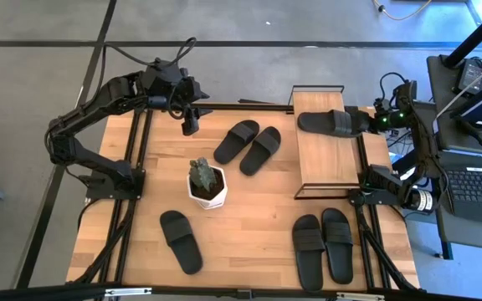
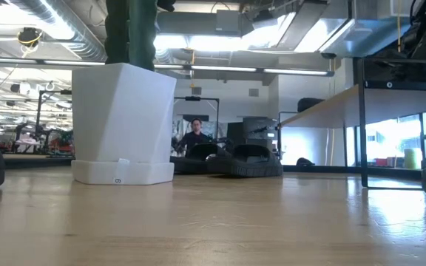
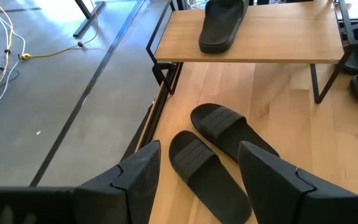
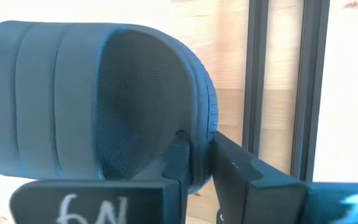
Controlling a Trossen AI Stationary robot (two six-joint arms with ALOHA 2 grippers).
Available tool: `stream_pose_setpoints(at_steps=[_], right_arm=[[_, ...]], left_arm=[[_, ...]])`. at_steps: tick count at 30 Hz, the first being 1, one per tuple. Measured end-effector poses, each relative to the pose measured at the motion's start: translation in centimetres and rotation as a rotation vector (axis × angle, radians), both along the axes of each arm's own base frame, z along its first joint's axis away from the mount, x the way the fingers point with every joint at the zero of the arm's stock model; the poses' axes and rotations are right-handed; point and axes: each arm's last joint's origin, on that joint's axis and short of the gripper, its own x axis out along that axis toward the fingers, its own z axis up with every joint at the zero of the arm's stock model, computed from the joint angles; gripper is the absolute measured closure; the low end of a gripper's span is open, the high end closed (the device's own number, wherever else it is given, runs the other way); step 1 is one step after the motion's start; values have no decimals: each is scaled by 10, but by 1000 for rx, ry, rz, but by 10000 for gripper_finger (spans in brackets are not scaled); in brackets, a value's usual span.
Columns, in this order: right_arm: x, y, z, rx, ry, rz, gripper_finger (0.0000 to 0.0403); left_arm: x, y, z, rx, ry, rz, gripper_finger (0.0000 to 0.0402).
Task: Pick and place slides into the shelf
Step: Put the black slide on the shelf
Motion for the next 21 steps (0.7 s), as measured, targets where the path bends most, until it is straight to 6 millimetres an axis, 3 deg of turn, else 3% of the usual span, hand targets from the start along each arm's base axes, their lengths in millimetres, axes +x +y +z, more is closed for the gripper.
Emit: stream_pose_setpoints(at_steps=[12,21], right_arm=[[0,0,0,-6,3,10,298],[0,0,0,-10,1,21,212]], left_arm=[[0,0,0,0,0,0,195],[0,0,0,1,-1,0,195]])
